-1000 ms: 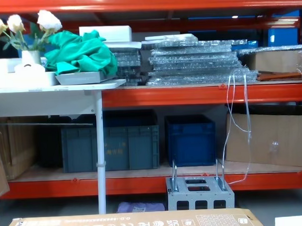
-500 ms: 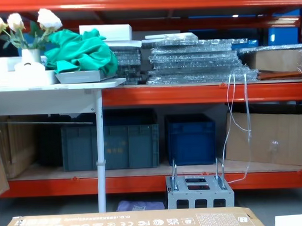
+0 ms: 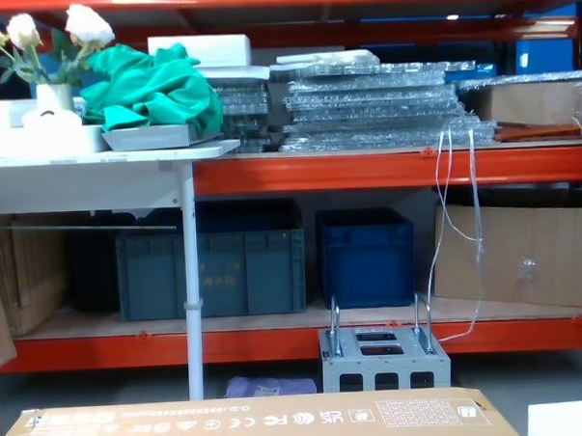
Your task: Use one hand to grasp the basket and place it at the designated location.
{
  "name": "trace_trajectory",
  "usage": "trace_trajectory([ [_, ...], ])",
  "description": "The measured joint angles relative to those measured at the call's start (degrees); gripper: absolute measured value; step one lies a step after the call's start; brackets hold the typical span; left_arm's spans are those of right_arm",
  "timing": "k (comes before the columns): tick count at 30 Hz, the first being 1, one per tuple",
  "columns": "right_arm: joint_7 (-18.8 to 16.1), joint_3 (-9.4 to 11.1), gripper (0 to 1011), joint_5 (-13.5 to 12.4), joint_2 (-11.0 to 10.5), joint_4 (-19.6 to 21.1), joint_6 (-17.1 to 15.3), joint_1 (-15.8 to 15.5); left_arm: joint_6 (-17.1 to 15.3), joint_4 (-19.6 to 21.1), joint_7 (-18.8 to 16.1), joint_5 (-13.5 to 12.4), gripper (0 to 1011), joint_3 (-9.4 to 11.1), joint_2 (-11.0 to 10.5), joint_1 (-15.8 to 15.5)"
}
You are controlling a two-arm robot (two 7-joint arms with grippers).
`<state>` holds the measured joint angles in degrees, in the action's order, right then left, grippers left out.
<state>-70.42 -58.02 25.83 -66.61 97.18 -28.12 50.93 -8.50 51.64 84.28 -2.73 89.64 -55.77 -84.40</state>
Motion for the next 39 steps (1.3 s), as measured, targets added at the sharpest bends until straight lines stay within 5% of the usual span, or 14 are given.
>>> trace_trajectory([
  [34, -8.1, 5.9, 1000, 4.4, -1.0, 5.0, -4.0, 2.8, 0.0, 0.0, 0.0, 0.0, 0, 0.0, 0.0, 0.0],
  [39, -15.0, 5.6, 1000, 6.4, 0.9, 2.7, -2.2, 6.0, 0.0, 0.0, 0.0, 0.0, 0, 0.0, 0.0, 0.0],
])
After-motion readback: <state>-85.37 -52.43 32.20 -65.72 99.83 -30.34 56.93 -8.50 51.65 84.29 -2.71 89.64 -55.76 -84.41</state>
